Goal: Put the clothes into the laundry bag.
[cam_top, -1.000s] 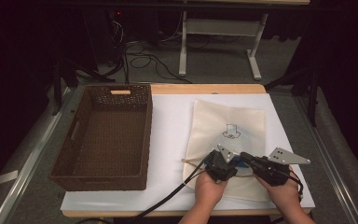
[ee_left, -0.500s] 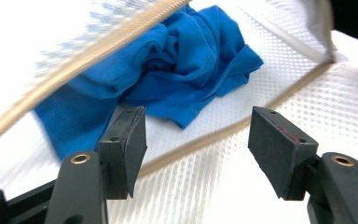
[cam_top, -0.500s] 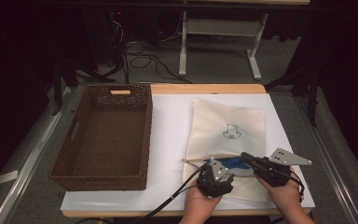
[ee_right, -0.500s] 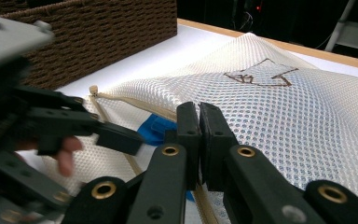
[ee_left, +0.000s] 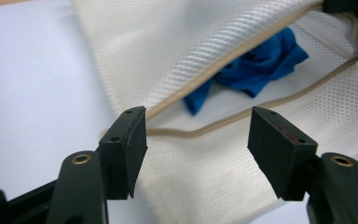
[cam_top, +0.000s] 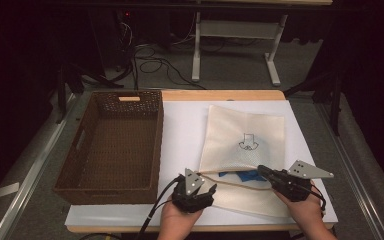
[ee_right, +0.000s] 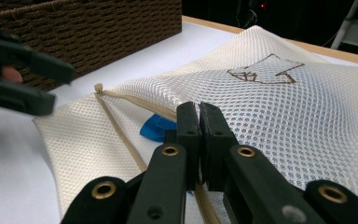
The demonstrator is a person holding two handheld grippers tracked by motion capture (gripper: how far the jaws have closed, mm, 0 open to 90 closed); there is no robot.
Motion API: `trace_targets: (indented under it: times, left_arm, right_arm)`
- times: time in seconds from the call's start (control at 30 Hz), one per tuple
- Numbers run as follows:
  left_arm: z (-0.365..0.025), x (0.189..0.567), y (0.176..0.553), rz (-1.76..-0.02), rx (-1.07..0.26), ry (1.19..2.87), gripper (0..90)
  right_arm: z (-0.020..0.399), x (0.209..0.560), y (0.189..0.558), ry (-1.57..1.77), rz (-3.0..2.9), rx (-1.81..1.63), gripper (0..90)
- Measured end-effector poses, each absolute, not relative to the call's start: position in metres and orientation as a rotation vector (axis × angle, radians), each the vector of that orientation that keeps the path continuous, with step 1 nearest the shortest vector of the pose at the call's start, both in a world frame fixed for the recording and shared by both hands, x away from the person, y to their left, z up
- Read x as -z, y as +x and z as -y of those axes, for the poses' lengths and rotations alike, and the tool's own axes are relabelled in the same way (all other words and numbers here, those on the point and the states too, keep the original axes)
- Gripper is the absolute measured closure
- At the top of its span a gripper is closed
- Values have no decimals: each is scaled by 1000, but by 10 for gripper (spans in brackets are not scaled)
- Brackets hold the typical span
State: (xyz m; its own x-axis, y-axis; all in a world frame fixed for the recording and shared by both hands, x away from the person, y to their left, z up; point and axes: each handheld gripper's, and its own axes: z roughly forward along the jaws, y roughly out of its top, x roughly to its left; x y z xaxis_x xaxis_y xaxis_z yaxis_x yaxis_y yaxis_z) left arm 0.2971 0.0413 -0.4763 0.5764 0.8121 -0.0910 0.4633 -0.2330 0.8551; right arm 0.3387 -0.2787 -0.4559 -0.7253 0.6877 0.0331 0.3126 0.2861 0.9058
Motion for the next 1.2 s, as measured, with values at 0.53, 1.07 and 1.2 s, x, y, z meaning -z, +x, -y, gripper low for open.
trace_targets:
  times: [0.53,1.07,1.2]
  left_arm:
    - [-44,493,300,-1019,-438,1900,394]
    - [-45,517,312,-1182,-417,1974,584]
    - [-38,521,311,-1167,-414,2006,704]
  right_arm:
    - [264,493,342,980,-2416,-1191,884]
    - [267,508,357,1016,-2444,-987,882]
    - [269,509,358,1008,-2434,-993,882]
